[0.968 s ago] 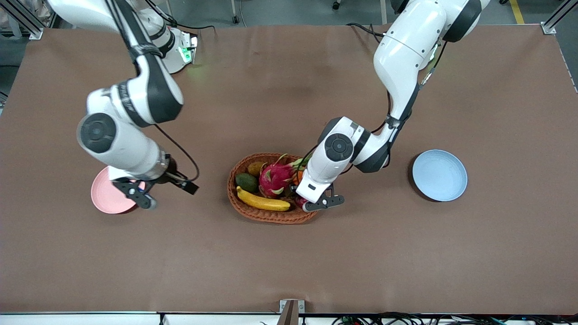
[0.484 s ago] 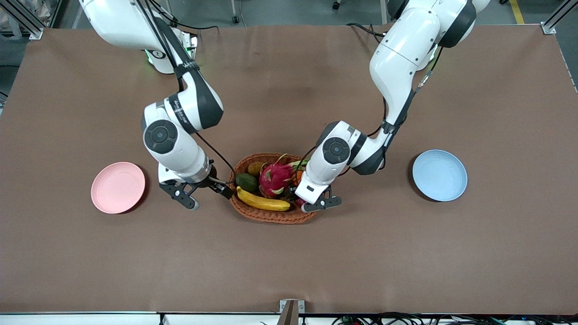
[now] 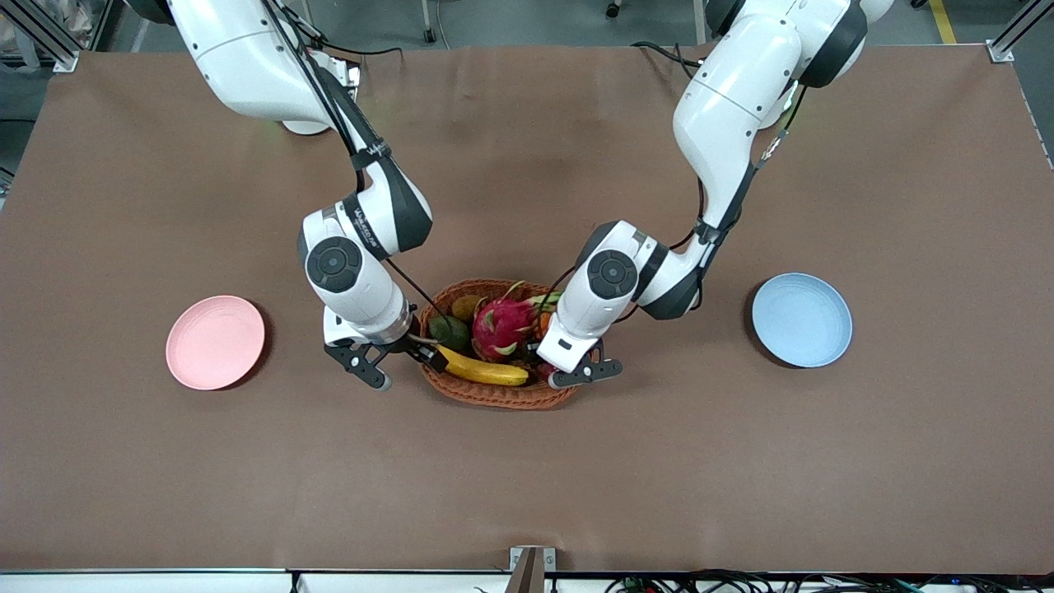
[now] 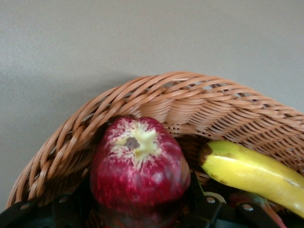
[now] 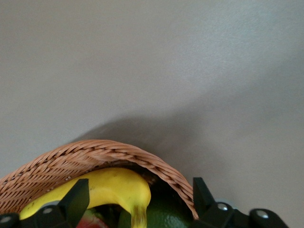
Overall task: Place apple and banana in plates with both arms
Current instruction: 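Close the left gripper on the apple and the right on the banana, then carry the red apple with the left gripper onto the blue plate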
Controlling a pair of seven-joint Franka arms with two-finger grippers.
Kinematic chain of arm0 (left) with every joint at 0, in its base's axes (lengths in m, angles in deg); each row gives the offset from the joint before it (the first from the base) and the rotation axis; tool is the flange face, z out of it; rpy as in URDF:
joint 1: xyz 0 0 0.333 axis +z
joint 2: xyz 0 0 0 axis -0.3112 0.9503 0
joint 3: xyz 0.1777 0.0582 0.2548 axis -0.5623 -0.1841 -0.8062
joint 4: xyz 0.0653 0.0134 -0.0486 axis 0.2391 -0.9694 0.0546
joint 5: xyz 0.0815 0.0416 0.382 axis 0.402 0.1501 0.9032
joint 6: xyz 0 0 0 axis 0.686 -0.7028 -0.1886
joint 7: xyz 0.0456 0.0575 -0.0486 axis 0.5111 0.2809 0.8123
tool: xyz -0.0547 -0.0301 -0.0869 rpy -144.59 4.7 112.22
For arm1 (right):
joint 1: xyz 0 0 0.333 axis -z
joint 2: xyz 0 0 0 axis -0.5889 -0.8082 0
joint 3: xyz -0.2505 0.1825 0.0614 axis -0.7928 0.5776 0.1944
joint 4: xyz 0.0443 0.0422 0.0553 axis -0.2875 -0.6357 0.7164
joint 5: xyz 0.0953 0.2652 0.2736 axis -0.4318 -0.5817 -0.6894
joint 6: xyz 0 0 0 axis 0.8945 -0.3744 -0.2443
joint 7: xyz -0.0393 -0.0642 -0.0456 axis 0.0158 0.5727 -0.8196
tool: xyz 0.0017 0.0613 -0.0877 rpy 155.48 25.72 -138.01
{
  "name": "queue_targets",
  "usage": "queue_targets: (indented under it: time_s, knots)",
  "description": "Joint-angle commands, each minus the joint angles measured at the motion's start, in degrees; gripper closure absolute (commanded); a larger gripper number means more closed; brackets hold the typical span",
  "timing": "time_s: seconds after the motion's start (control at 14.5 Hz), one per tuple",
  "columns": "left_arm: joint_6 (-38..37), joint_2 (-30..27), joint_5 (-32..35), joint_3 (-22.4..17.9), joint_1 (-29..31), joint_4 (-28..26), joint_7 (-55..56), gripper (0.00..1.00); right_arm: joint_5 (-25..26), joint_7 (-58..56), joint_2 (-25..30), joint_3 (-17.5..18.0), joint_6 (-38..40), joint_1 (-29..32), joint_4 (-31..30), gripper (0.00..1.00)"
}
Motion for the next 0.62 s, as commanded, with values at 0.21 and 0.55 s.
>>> queue_targets:
  time_s: [0.21,0.55]
  knots:
    - [-4.4,-4.6,0.7,-0.6,-0.1,0.2,-0.1,0.63,-0.5,0.8,-2.4,-0.5,-3.2,-2.4,-0.2,0.22]
    - [-20.5,-15.4,0.7,-0.5,4.4,-0.4,-4.6,0.65,-0.6,0.8,-2.4,-0.5,-2.2,-3.1,-0.2,0.32]
